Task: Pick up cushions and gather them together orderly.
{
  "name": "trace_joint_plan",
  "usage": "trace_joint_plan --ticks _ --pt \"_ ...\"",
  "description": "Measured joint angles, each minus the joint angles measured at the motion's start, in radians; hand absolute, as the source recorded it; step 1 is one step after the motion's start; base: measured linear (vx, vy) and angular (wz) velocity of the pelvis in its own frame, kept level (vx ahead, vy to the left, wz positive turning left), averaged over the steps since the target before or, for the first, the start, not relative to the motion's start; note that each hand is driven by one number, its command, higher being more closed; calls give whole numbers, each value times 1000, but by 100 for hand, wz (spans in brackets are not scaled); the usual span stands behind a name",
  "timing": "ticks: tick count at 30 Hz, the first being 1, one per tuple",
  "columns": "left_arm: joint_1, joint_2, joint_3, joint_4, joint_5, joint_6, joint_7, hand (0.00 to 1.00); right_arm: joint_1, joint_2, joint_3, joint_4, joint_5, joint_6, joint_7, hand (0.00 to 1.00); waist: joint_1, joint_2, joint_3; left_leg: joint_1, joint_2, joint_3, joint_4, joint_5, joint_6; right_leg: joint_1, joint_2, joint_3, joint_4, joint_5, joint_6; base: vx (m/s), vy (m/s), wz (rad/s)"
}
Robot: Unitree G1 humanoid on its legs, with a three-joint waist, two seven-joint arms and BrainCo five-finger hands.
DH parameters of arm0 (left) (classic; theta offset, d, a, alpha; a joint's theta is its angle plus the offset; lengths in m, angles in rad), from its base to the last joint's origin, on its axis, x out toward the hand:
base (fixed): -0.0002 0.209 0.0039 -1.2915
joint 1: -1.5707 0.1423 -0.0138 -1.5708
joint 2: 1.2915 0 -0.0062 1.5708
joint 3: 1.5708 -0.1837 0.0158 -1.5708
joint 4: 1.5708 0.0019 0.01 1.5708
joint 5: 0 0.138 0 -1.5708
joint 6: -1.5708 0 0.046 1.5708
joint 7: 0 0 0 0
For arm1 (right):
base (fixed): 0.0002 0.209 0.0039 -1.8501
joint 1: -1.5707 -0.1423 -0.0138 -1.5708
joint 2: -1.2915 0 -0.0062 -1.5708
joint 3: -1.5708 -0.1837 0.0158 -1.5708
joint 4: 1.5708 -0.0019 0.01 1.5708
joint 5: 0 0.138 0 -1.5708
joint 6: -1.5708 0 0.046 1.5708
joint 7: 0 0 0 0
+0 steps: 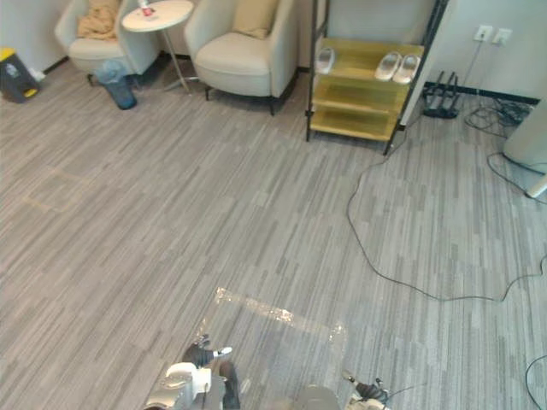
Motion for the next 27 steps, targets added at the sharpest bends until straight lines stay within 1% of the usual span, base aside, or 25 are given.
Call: trace_joint_plan --ticks 1,2,3,4,5,6,7,8,9,10,11,12,13,14,15,16,17,18,19,23,27 --pt "-3 20 -21 6 0 -1 0 0 10 8 3 10 -3 2 1 0 -1 -30 -7 -2 -20 11 8 -20 17 14 -18 26 -45 9 12 314 162 -3" --pt "-4 44 -30 13 -1 0 -1 0 9 12 2 18 -6 4 0 0 3 -49 -5 -3 -34 23 31 -46 27 31 -32 42 -64 12 17 286 173 -4" --pt "-7 47 -31 14 -1 1 -2 0 8 11 2 21 -8 3 0 0 3 -52 -5 -3 -39 26 42 -59 32 39 -37 46 -65 13 18 243 144 -9" --pt "-6 55 -33 19 -1 2 -2 0 5 10 2 27 -10 3 0 0 4 -55 -6 4 -46 33 66 -92 40 39 -48 61 -51 14 21 242 162 -21" --pt "-5 60 -33 20 -1 2 -2 0 -2 10 2 28 -22 3 2 0 4 -51 -5 15 -49 44 80 -123 44 21 -51 85 1 15 22 189 137 -35" --pt "-5 65 -33 22 0 1 -1 0 -9 10 3 30 -30 3 3 0 6 -47 -4 24 -49 54 79 -134 45 -2 -52 101 47 16 24 153 144 -53" --pt "-2 71 -34 35 0 2 -2 0 -20 5 7 28 -37 2 4 0 9 -39 -9 47 -47 74 61 -145 50 -76 -58 129 193 26 43 69 70 -38" --pt "-2 73 -35 39 0 2 -1 0 -21 3 11 28 -38 3 4 0 9 -38 -9 55 -49 77 55 -145 50 -92 -61 132 229 30 50 137 103 -28" --pt "4 79 -60 48 0 5 0 0 -24 -2 15 30 -40 4 5 0 -3 -36 -9 96 -56 78 27 -146 55 -160 -74 124 364 27 59 216 66 1" --pt "10 88 -74 57 0 5 2 0 -21 -7 25 32 -45 8 5 0 -9 -26 -10 127 -53 78 11 -146 54 -176 -59 98 352 -18 41 232 43 9" --pt "12 91 -74 58 0 5 3 0 -19 -8 30 32 -47 8 5 0 -10 -26 -11 135 -51 76 7 -146 54 -178 -51 93 333 -26 38 232 -24 24" --pt "18 98 -75 57 0 3 3 0 -5 -7 33 33 -48 9 5 0 -10 -33 -15 144 -56 66 9 -146 54 -189 -23 85 250 -12 15 176 -92 36" --pt "18 104 -73 59 0 4 3 0 -4 -16 30 39 -48 9 4 0 -10 -43 -25 143 -73 37 9 -146 53 -180 -19 52 184 -4 -3 174 -93 32" --pt "17 99 -73 61 0 4 3 0 -6 -21 29 42 -48 8 4 0 -12 -33 -29 140 -72 27 8 -146 53 -176 -14 48 172 -2 -4 173 -84 19" --pt "19 86 -72 63 0 3 2 0 -8 -35 29 53 -48 4 5 0 -8 -8 -35 136 -63 16 1 -145 50 -159 -1 45 145 1 -7 170 -68 8" --pt "24 76 -72 70 0 4 2 0 -9 -52 28 65 -48 5 5 0 -10 9 -36 148 -54 4 -13 -144 49 -130 11 35 107 4 -10 160 -76 9" --pt "25 73 -72 75 0 4 2 0 -7 -54 22 74 -48 6 5 0 -10 18 -42 153 -48 4 -18 -143 49 -119 18 32 91 10 -12 149 -74 4" --pt "32 70 -71 76 0 3 2 0 -4 -51 8 83 -48 8 5 0 -10 27 -47 176 -38 4 -33 -137 39 -91 33 31 59 25 -16 131 -58 -16" --pt "37 69 -70 76 0 3 2 0 0 -52 6 83 -48 7 4 0 -10 31 -51 195 -30 3 -45 -136 37 -63 46 35 23 38 -20 140 -47 -26" --pt "32 61 -71 76 0 2 -1 0 11 -52 -14 83 -47 6 3 0 -13 31 -58 199 -29 -15 -46 -135 37 -28 51 37 -54 68 -14 75 7 -9" --pt "33 67 -72 76 0 2 -2 0 31 -47 -33 106 -47 8 1 0 -11 21 -63 212 -39 -28 -43 -134 37 25 47 36 -138 117 -2 40 59 1"
